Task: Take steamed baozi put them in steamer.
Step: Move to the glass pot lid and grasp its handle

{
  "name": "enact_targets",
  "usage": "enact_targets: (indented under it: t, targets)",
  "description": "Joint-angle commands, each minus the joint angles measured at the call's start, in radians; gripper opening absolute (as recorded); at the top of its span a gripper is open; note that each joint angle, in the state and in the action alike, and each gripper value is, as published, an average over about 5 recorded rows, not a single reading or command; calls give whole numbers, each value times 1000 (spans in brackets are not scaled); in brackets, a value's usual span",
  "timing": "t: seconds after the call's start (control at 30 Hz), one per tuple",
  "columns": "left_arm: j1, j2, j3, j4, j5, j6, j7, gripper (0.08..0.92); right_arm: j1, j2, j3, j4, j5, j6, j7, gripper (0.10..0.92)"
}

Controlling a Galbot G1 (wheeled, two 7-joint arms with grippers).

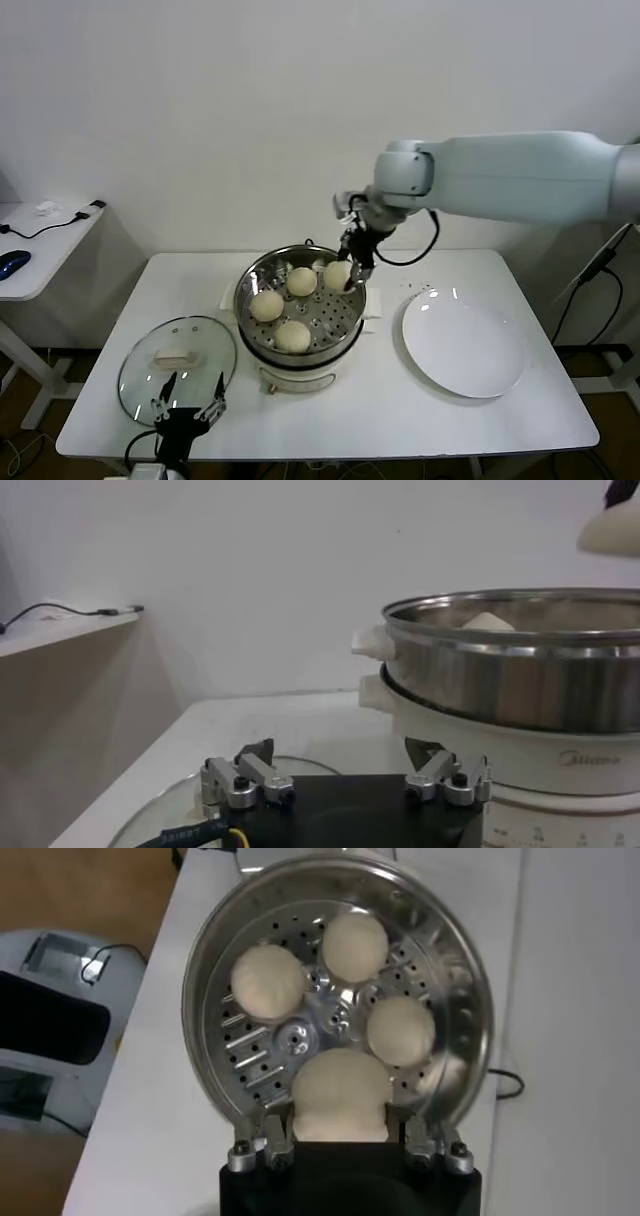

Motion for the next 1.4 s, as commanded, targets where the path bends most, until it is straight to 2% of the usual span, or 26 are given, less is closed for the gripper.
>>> enact_targets:
  t: [0.03,0.7,0.8,0.97,1.13,1.23,1.3,1.4]
  targets:
    - [-1,1,-1,3,-2,1,1,823,-133,120,-21,-74,-50,-50,66,611]
    - [8,3,4,6,-2,-5,-1,823,-182,107,-5,-95,-81,-26,62,615]
    - [8,3,5,5,-2,-5,-1,823,-182,101,5,-102,-61,10,45,660]
    - [10,3,6,3,-2,-6,-3,823,-177,61,50,-113,-45,67,16,792]
    - [14,6,7,-3,1,-4,2,823,-125,-3,92,-123,0,120,-32,822]
    - [17,4,9,-8,8,-4,6,823,-146,-76,216,-129,47,110,58,823]
    - [17,3,8,-12,11,-4,6,823,-215,-130,356,-134,56,87,205,823]
    - [17,3,6,-13,2,-5,5,823,-338,-188,556,-138,-6,72,390,823]
